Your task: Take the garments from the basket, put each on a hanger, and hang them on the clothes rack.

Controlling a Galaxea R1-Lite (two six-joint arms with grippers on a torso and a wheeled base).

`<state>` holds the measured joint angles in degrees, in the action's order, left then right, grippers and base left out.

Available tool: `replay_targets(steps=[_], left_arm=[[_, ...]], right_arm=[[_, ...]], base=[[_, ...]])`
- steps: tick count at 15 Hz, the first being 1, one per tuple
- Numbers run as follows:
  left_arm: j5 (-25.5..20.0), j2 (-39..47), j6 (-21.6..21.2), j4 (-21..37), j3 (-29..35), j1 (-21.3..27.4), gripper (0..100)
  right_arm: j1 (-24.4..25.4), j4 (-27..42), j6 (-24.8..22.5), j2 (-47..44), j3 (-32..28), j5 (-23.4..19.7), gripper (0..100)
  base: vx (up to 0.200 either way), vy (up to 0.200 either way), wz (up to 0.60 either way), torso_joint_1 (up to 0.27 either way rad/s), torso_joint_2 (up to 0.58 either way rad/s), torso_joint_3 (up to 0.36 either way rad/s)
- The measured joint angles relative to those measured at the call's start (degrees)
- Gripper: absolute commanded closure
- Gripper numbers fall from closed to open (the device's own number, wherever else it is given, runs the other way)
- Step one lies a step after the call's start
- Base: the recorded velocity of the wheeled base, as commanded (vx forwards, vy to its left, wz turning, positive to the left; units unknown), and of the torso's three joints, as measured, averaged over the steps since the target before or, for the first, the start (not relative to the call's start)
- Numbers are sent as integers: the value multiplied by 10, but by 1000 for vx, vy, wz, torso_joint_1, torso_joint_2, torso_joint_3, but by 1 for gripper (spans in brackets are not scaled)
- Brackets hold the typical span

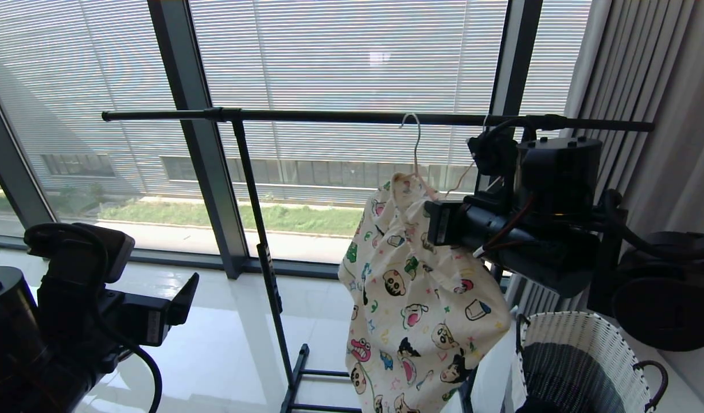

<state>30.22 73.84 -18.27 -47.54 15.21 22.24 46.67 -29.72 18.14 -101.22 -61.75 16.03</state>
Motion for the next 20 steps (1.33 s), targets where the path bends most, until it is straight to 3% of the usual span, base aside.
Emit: replay_targets(steps=[6, 13, 20], left_arm=[[0, -1, 0, 0, -1, 19, 0], [0, -3, -1, 0, -1, 21, 0], [0, -3, -1, 0, -3, 64, 0]], right_arm=[[2, -3, -22, -27, -71, 1, 100], [2, -10, -27, -35, -81, 3, 100], [1, -10, -27, -33, -81, 2, 100]], base=[[167, 0, 0, -1, 4, 2], [200, 0, 0, 8, 2, 3], [0, 0, 0, 0, 0, 0]])
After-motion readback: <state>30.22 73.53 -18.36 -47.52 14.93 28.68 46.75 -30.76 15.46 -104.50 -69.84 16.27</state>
